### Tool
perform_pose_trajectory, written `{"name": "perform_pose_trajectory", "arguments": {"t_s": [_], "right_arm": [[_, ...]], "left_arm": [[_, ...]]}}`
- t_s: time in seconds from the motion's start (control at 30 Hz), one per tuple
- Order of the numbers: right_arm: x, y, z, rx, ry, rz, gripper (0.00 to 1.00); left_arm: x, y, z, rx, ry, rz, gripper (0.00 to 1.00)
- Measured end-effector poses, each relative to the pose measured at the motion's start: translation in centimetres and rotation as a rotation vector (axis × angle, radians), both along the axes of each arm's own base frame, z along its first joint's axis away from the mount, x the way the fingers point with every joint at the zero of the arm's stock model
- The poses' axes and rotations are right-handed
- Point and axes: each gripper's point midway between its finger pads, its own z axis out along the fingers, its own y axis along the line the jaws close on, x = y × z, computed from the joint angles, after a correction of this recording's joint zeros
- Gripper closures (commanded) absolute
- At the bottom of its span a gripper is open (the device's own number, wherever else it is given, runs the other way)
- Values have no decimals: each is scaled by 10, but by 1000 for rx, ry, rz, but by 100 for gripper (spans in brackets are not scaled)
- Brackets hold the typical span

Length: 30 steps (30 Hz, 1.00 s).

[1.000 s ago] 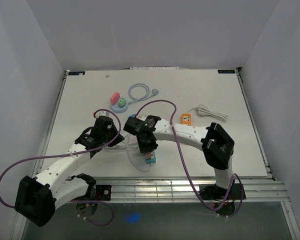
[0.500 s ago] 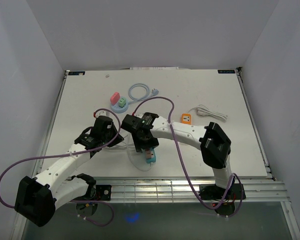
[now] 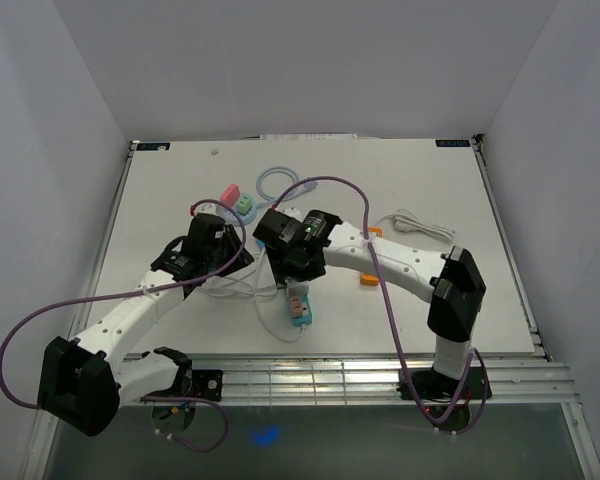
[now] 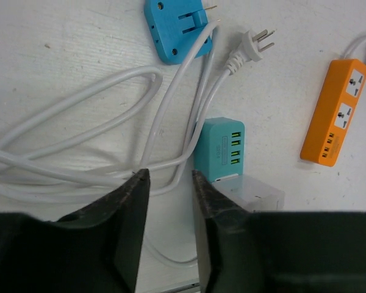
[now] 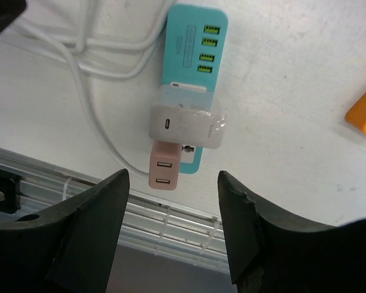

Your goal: Insert the plug

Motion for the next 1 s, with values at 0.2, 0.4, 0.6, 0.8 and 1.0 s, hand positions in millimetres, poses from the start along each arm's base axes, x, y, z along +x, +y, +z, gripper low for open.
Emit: {"name": "perform_pose_trajectory", "arguments": {"t_s": [0.2,0.4,0.6,0.8,1.0], "right_arm": [[41,-16,54,144,-121,-25,27],[71,-43,76,207,-203,-51,10],[81,-57,77,237,-248,-32,4],[81,-84,87,305,-319,-45,3],[88,-95,106,365,-388,-56,3]], "left_arm": [[29,-10,-8,19,32,-18,27],[66,-28,-21,37,82,-37,15],[97,-41,-43,65,140,-44,2],[125,-45,-63,114,194,-13,2],[147,-46,-78,148,254,43,2]]}}
